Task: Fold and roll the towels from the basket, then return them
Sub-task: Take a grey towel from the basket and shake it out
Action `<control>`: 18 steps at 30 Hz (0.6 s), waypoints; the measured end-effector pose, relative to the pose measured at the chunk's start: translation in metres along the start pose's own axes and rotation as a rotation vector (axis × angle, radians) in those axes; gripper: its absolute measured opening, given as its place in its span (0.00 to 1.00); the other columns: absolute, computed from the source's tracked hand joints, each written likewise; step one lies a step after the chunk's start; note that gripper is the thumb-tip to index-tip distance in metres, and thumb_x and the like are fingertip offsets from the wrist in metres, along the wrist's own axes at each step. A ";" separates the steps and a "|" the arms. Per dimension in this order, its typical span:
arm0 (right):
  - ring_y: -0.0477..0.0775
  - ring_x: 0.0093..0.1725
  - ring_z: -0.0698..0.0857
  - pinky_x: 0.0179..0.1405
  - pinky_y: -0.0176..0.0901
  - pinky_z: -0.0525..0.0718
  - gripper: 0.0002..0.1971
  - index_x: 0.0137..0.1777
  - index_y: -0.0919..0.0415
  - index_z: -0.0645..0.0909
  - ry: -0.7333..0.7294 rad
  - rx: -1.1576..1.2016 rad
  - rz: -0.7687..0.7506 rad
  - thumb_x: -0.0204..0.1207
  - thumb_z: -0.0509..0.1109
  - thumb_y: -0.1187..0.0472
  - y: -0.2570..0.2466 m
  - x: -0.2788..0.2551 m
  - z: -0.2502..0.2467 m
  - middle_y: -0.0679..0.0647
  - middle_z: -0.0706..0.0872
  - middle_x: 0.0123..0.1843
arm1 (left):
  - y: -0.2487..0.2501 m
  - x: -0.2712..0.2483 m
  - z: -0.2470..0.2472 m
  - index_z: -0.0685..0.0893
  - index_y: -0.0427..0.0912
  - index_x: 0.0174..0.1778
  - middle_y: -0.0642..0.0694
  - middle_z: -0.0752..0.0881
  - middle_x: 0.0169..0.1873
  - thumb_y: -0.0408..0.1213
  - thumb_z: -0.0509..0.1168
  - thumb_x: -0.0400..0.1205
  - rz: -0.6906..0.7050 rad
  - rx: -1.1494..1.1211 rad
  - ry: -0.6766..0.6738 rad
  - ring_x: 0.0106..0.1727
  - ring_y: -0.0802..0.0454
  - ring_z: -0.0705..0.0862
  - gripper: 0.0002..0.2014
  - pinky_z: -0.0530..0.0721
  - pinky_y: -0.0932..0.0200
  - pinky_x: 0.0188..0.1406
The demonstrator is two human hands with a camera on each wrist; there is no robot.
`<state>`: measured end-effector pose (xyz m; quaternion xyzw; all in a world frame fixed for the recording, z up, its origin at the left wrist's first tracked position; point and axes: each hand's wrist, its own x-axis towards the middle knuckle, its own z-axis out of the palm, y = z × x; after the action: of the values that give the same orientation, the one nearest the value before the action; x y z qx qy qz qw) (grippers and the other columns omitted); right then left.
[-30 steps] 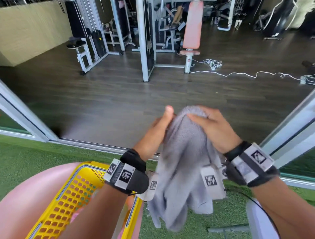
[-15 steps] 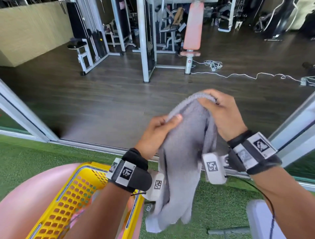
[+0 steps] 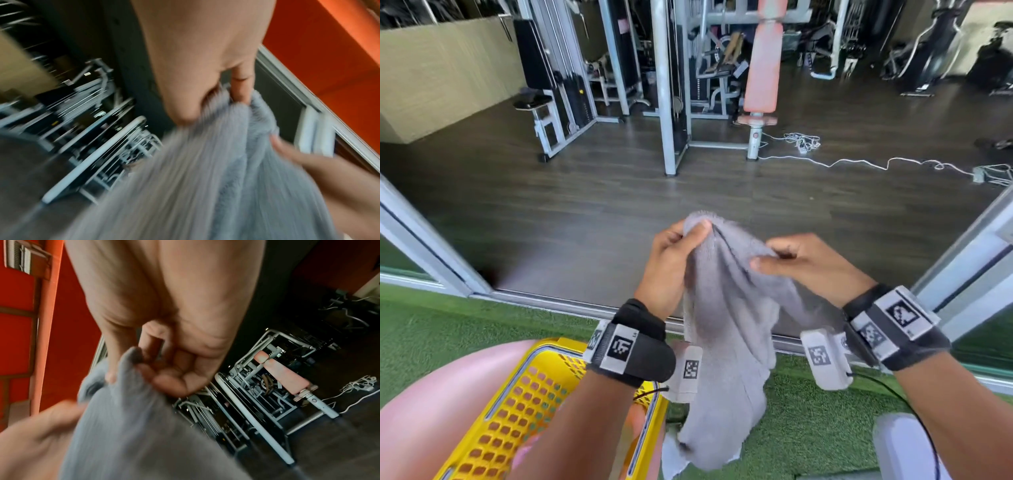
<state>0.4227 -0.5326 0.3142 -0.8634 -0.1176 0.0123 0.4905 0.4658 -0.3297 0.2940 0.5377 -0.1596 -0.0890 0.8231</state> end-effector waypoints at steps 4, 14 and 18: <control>0.40 0.38 0.78 0.41 0.35 0.75 0.08 0.39 0.60 0.87 0.254 0.140 -0.139 0.74 0.75 0.56 -0.011 0.006 -0.016 0.46 0.84 0.35 | -0.005 -0.011 0.011 0.79 0.30 0.57 0.40 0.80 0.48 0.29 0.70 0.76 -0.112 0.305 -0.410 0.54 0.48 0.77 0.15 0.75 0.52 0.56; 0.54 0.40 0.80 0.44 0.55 0.75 0.16 0.43 0.64 0.88 0.274 0.370 -0.031 0.67 0.80 0.50 0.016 0.001 0.006 0.58 0.86 0.38 | -0.002 0.006 0.010 0.86 0.43 0.39 0.44 0.83 0.39 0.46 0.70 0.78 0.013 0.071 0.067 0.45 0.50 0.79 0.09 0.75 0.51 0.53; 0.54 0.53 0.85 0.60 0.55 0.80 0.05 0.45 0.57 0.91 0.359 0.482 -0.176 0.72 0.75 0.62 -0.008 0.014 -0.007 0.55 0.91 0.52 | -0.012 -0.015 0.030 0.85 0.49 0.45 0.61 0.85 0.37 0.39 0.63 0.85 -0.087 0.399 -0.337 0.42 0.69 0.80 0.06 0.76 0.70 0.49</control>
<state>0.4354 -0.5315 0.3260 -0.6971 -0.0971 -0.1554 0.6931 0.4415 -0.3559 0.2922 0.6733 -0.2855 -0.1793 0.6580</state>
